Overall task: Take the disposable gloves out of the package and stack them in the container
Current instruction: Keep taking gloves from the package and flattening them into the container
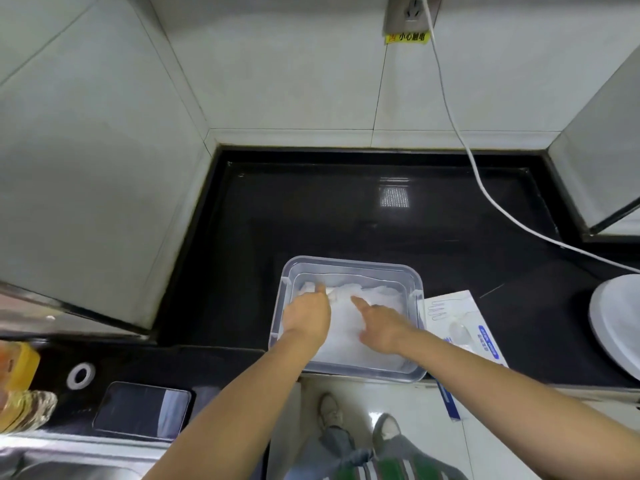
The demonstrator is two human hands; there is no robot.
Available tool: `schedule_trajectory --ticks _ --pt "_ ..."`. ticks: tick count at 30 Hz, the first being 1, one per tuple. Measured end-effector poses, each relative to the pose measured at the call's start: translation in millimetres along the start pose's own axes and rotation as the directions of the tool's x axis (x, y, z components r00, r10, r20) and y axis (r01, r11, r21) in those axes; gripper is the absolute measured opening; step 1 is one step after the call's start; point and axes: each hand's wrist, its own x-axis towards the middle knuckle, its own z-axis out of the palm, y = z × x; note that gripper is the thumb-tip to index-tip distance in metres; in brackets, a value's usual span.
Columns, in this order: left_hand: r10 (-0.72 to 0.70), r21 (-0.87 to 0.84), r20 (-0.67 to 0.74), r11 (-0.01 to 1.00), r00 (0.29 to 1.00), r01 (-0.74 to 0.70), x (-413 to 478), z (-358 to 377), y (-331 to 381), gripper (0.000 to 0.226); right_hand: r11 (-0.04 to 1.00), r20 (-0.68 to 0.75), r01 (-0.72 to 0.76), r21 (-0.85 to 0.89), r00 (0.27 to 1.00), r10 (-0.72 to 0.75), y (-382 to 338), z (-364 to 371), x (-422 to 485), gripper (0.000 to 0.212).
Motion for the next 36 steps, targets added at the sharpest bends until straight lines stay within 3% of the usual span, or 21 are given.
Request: schedule_trajectory --ticks 3,5,7,9,10,12,13,17,24,26,28,30,33,36 --pt "-0.024 -0.052 -0.082 0.998 0.996 0.02 1.2 3.4 0.2 0.047 0.998 0.068 -0.059 0.024 0.996 0.057 -1.7 12.0 8.2 0.091" --pt "0.087 0.046 -0.268 0.996 0.96 -0.077 1.7 0.9 4.3 0.041 0.996 0.076 -0.086 0.008 0.993 0.085 -2.6 17.0 14.2 0.094" --pt "0.228 0.024 -0.372 0.971 0.9 -0.237 0.3 -4.6 12.0 0.038 0.994 0.089 -0.106 -0.019 0.99 0.107 -4.1 18.4 15.6 0.093" --pt "0.264 -0.059 -0.251 0.956 0.931 -0.287 0.8 -4.4 17.8 0.038 0.993 0.088 -0.113 -0.044 0.989 0.117 -5.2 20.2 16.1 0.094" --pt "0.237 -0.102 -0.107 0.964 0.966 -0.247 2.5 -0.3 18.7 0.041 0.992 0.085 -0.115 -0.054 0.989 0.119 -5.4 21.8 16.1 0.095" --pt "0.141 -0.13 0.204 0.985 0.969 -0.116 6.9 12.8 13.4 0.065 0.99 0.095 -0.122 -0.072 0.987 0.128 -5.4 23.3 16.4 0.1" --pt "0.093 -0.131 0.289 0.99 0.953 -0.056 9.1 20.2 8.1 0.08 0.989 0.104 -0.128 -0.072 0.985 0.135 -4.3 23.7 17.0 0.102" --pt "-0.004 -0.122 0.342 0.991 0.94 0.049 13.6 39.9 -7.5 0.11 0.984 0.118 -0.172 -0.048 0.977 0.177 3.1 24.1 18.4 0.108" --pt "-0.029 -0.083 0.39 0.994 0.921 0.067 10.4 35.3 -3.7 0.114 0.99 0.136 -0.139 0.028 0.982 0.134 -2.9 12.5 7.7 0.101" --pt "-0.016 -0.066 0.352 0.997 0.936 0.041 6.1 27.8 -2.6 0.101 0.996 0.066 -0.056 0.07 0.997 0.051 -1.1 0.7 0.1 0.095" --pt "0.016 -0.024 0.213 1.0 0.977 -0.011 0.8 16.6 1.0 0.076 0.983 -0.135 0.099 0.151 0.988 -0.079 4.7 -14.1 -11.7 0.068" --pt "0.046 -0.025 0.011 0.999 0.999 -0.046 -3.9 3.4 8.0 0.05 0.933 -0.344 0.235 0.273 0.93 -0.133 15.1 -32.0 -26.7 0.036" --pt "0.089 -0.13 -0.192 0.985 0.977 -0.115 -12.6 -15.8 29.1 0.027 0.889 -0.554 0.318 0.331 0.828 -0.09 45.6 -53.1 -43.7 0.013" --pt "0.14 -0.246 -0.283 0.945 0.949 -0.213 -26.4 -32.9 66.9 0.02 0.91 -0.567 0.209 0.359 0.823 0.034 86.2 -56.2 -59.4 0.012"
